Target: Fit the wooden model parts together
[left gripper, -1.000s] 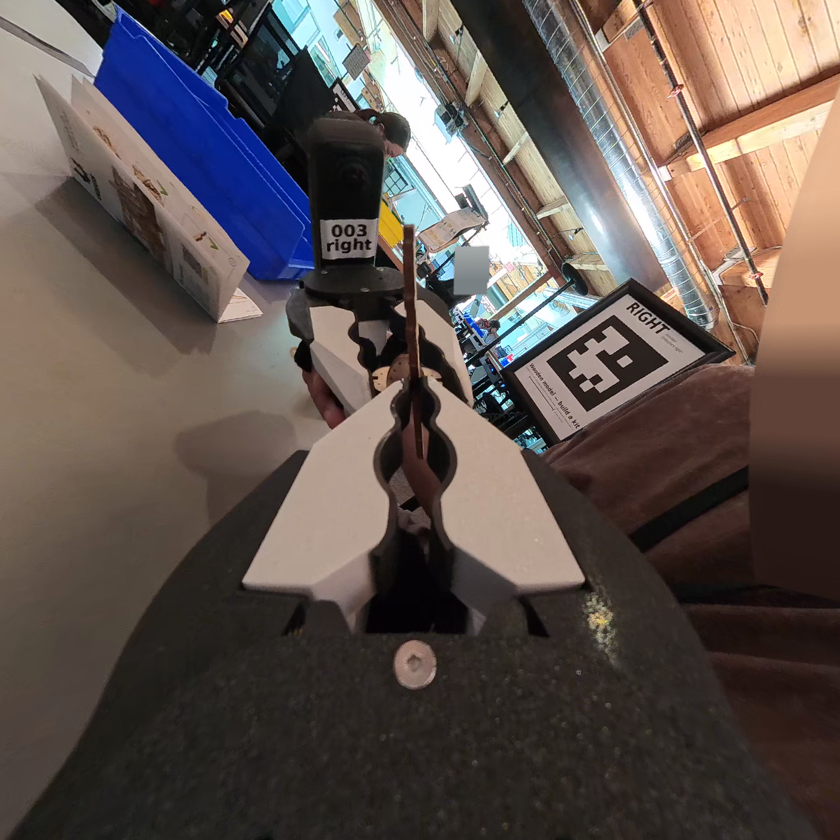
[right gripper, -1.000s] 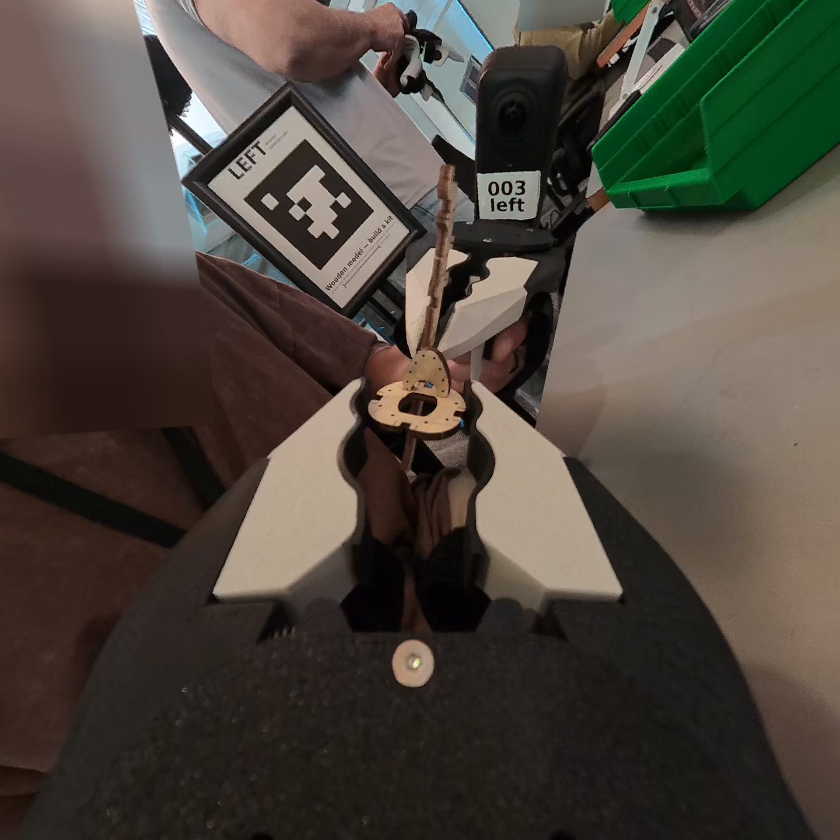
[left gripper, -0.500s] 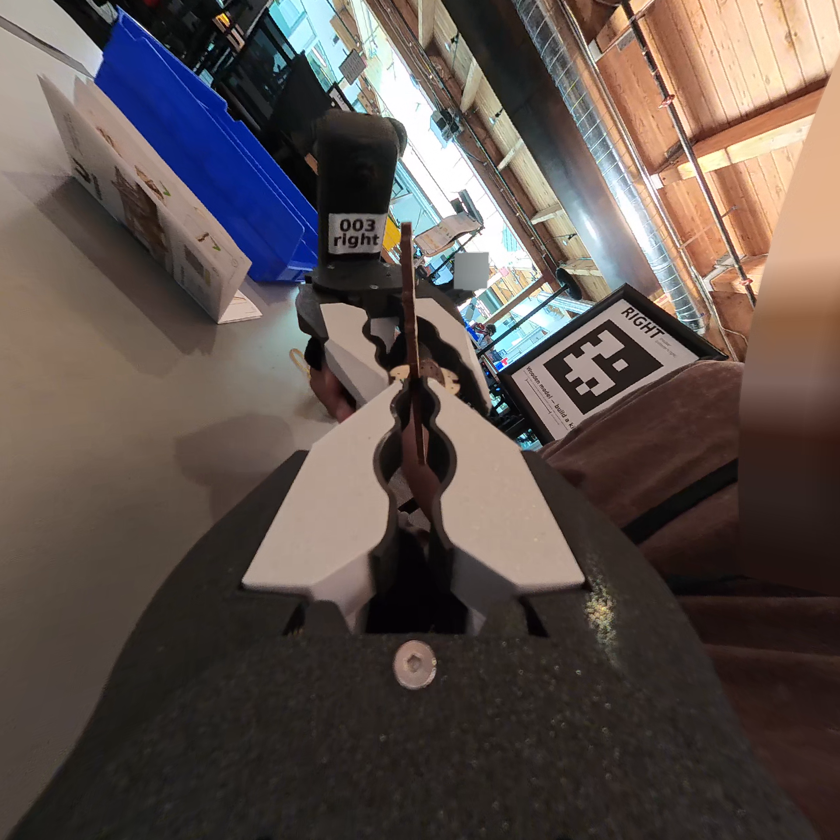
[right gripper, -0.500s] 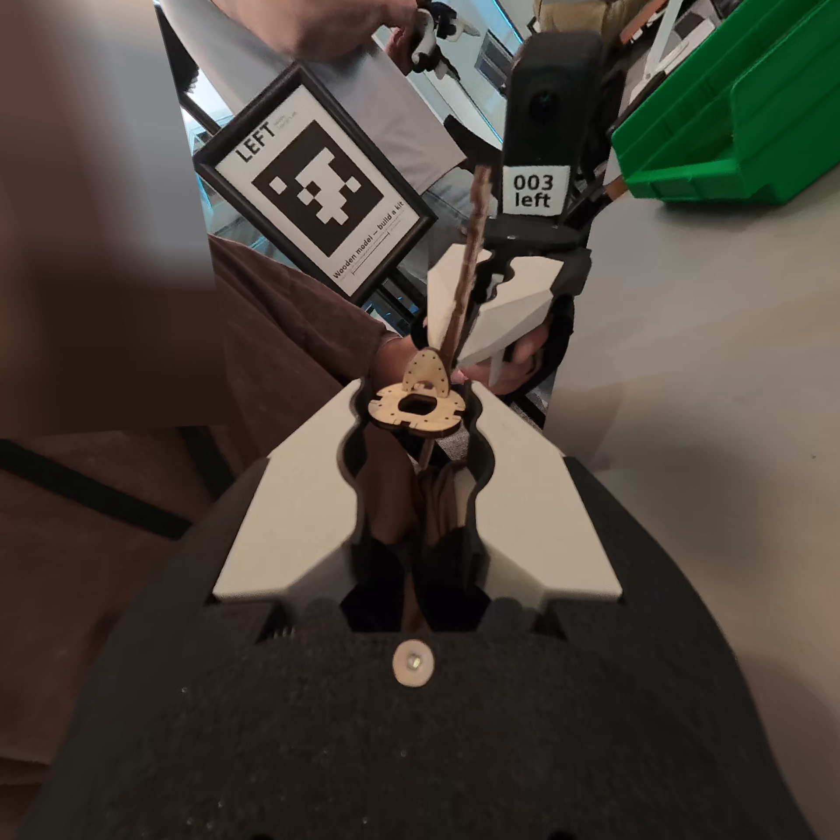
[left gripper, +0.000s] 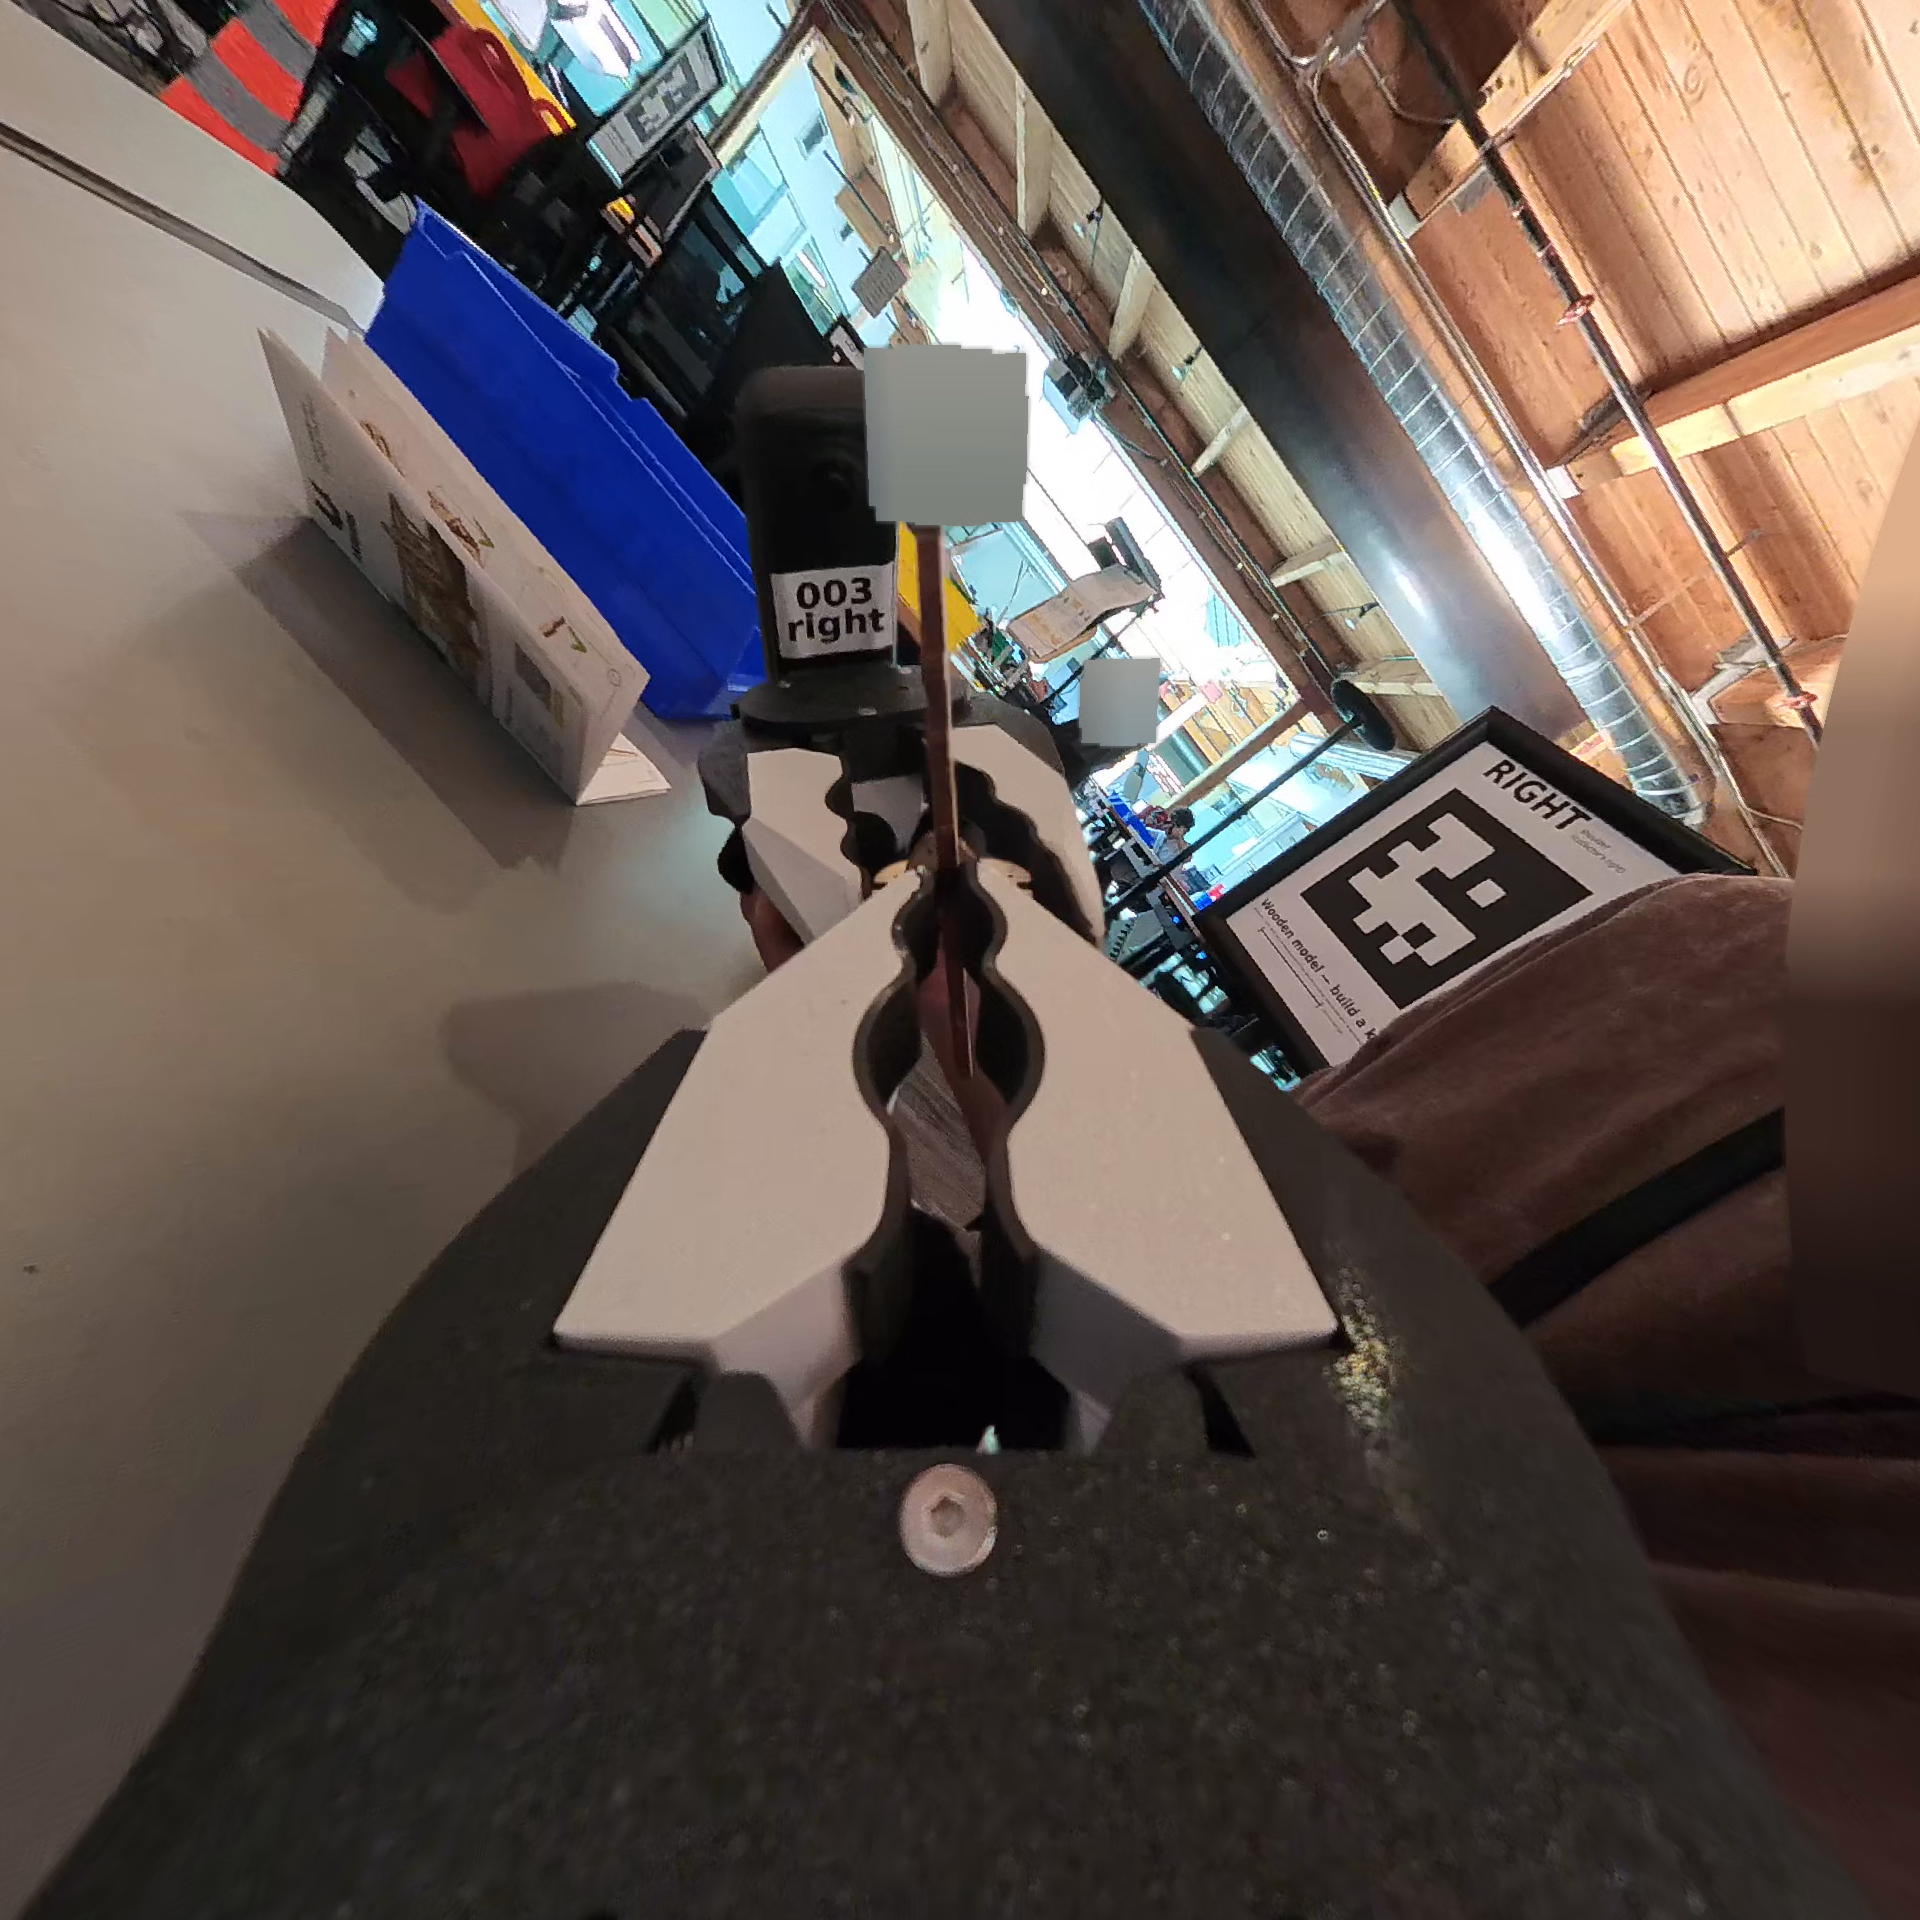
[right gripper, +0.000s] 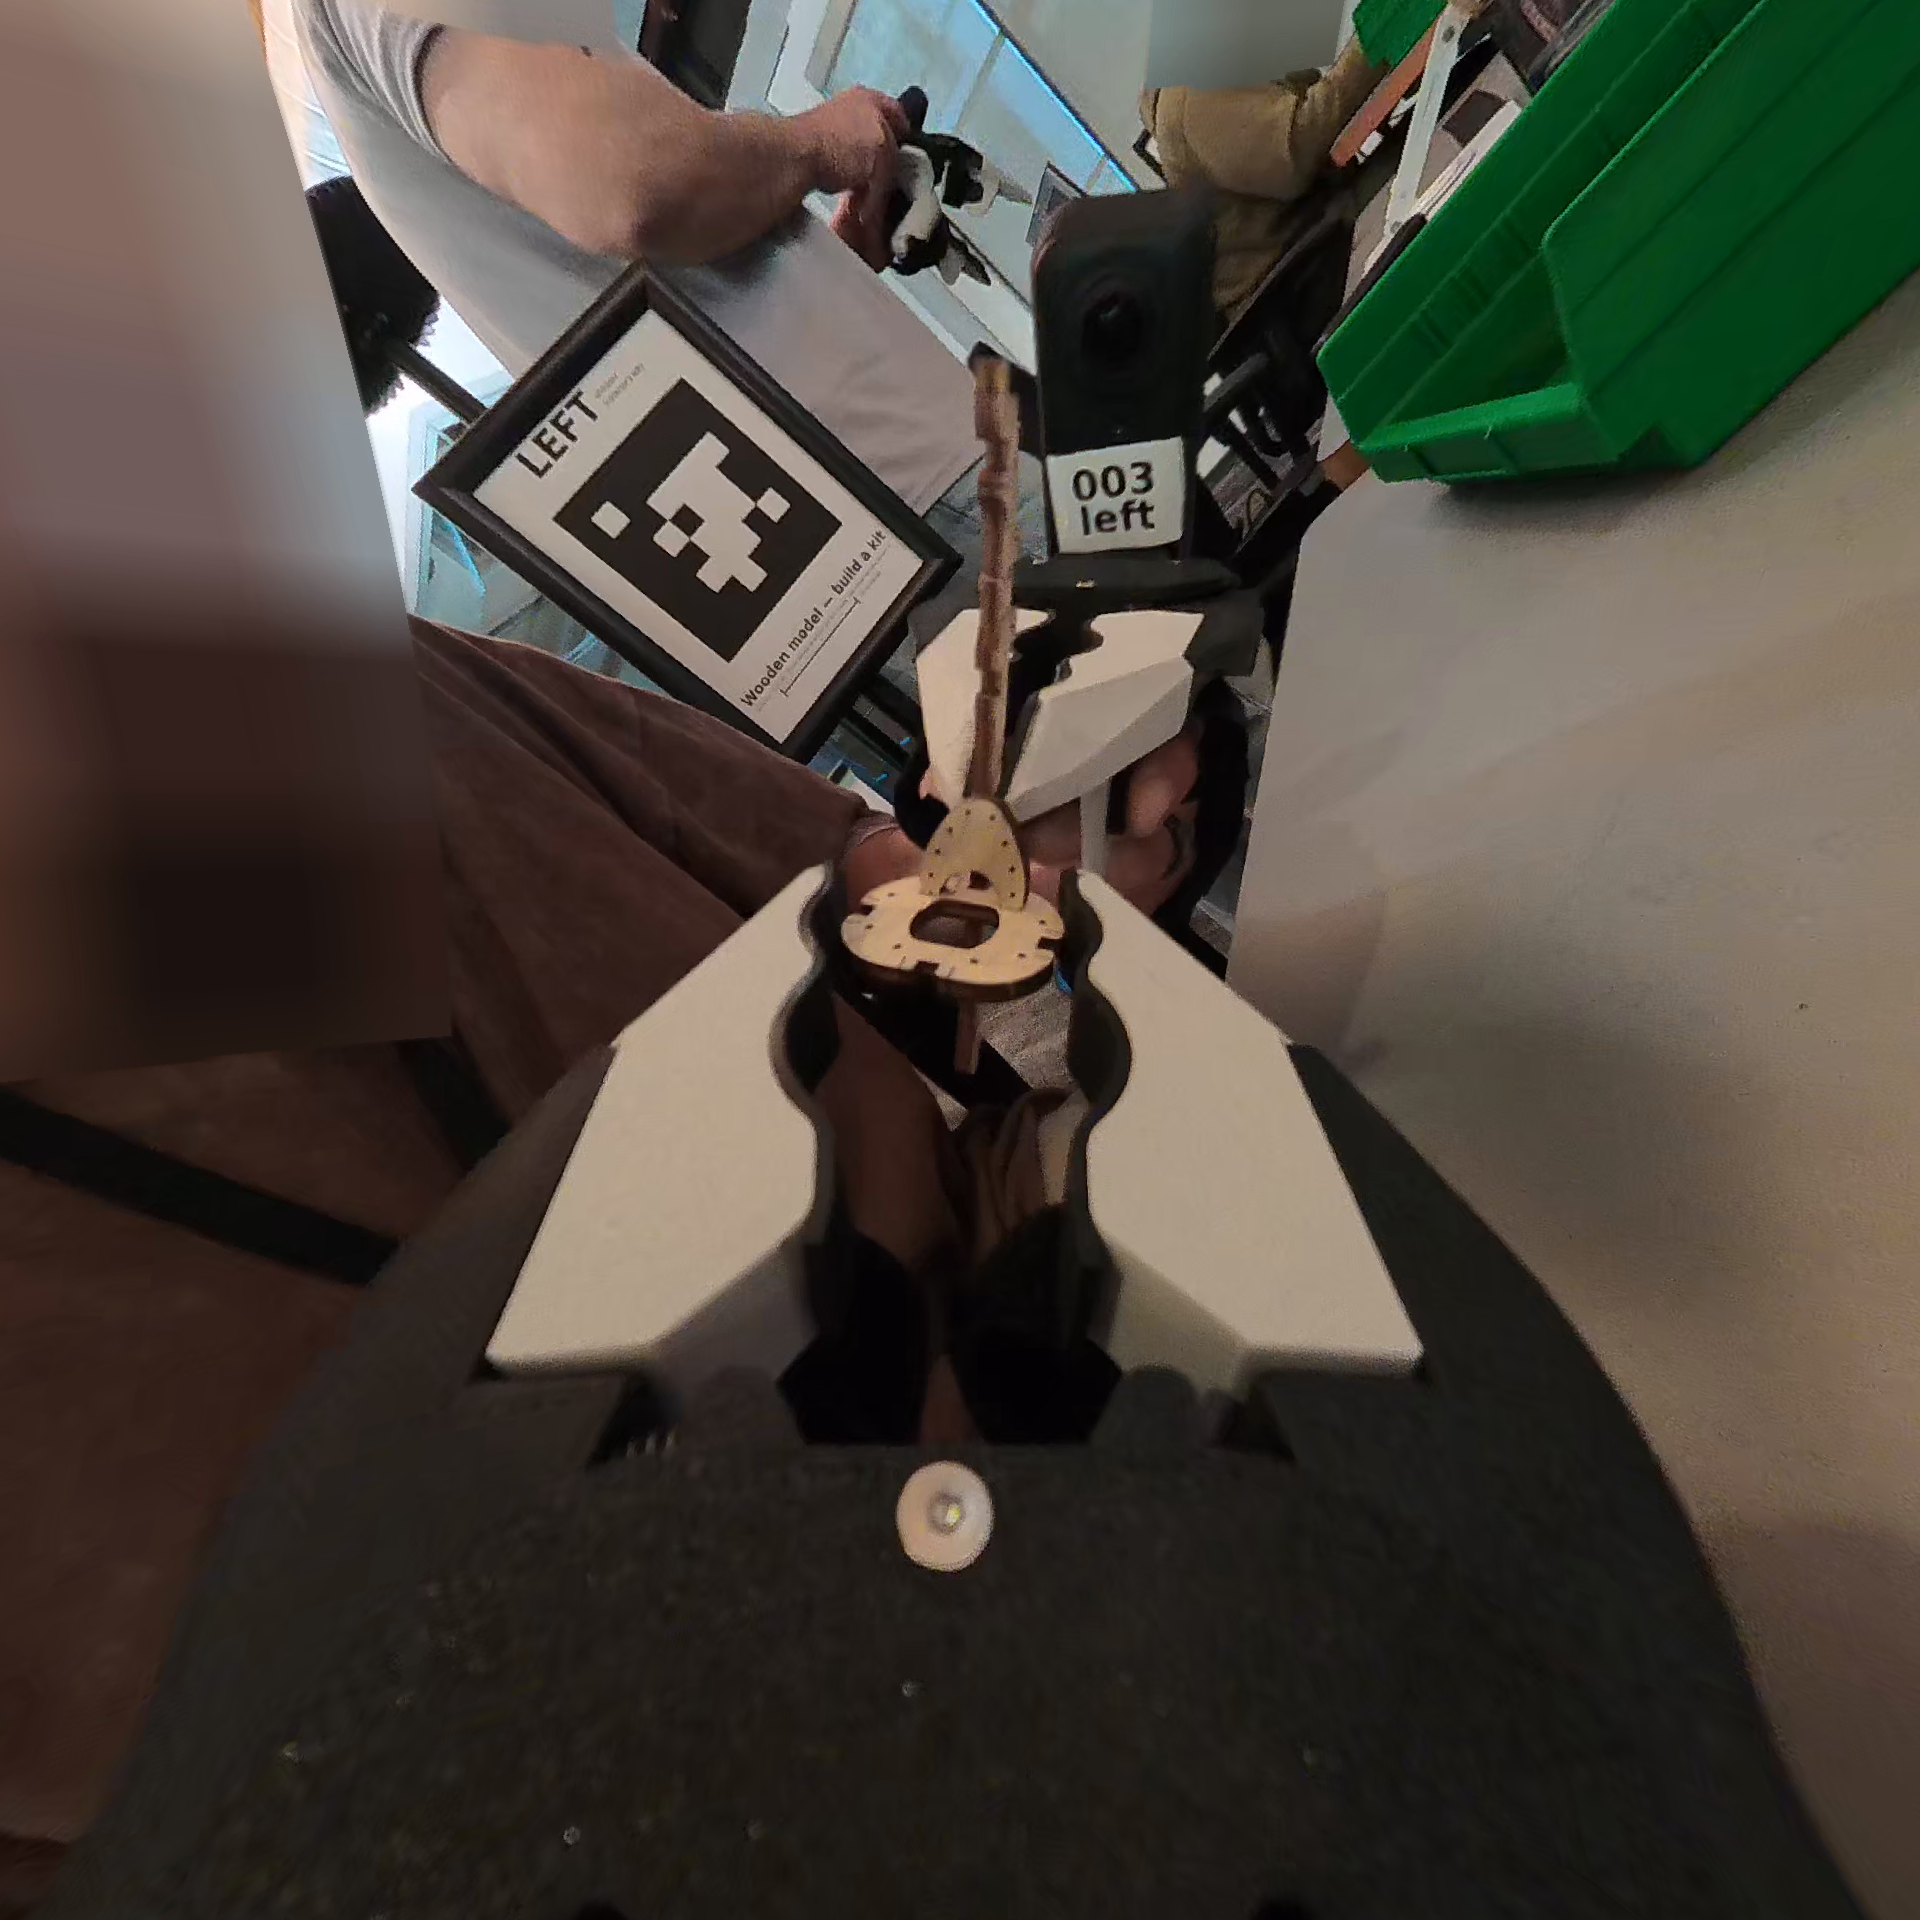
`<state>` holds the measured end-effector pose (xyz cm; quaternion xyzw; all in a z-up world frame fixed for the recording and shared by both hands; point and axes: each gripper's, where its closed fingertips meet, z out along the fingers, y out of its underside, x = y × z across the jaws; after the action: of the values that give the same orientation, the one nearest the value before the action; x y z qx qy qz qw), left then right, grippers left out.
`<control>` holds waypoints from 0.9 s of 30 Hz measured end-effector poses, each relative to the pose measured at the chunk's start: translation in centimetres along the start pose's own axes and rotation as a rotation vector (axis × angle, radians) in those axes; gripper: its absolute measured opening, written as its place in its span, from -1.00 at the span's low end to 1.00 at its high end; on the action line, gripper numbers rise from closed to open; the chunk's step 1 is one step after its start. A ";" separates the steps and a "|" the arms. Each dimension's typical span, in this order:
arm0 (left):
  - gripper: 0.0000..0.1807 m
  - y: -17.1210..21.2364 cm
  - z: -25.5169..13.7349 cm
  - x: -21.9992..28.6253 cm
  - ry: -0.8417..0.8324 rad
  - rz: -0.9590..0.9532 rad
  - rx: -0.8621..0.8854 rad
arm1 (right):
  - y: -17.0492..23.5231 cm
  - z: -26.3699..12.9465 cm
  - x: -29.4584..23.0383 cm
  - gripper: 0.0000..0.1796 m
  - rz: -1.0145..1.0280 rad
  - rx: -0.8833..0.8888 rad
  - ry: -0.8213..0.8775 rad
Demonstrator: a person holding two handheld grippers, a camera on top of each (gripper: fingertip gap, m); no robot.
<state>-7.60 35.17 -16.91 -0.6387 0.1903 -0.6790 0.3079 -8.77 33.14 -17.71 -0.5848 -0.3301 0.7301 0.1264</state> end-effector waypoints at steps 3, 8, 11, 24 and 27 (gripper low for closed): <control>-1.00 -0.3 0.0 0.1 0.000 0.007 0.019 | -0.4 0.0 -0.2 -0.55 0.004 0.028 -0.016; -1.00 -0.8 -0.2 -0.1 -0.014 0.000 0.065 | -0.9 0.2 0.0 -0.55 -0.001 0.067 -0.009; -1.00 -1.0 -0.3 -0.1 -0.016 -0.003 0.076 | -1.3 0.3 -0.1 -0.55 -0.011 0.089 -0.020; -1.00 -0.8 -0.2 -0.2 0.010 -0.051 0.097 | -0.6 0.9 0.4 -0.55 -0.038 0.014 0.031; -1.00 -0.9 -0.1 -0.1 0.018 -0.063 0.116 | -0.5 1.3 0.4 -0.55 -0.072 0.024 0.037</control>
<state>-7.84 35.92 -16.44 -0.6193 0.1331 -0.7039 0.3214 -10.18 33.35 -17.55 -0.5846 -0.3397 0.7179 0.1658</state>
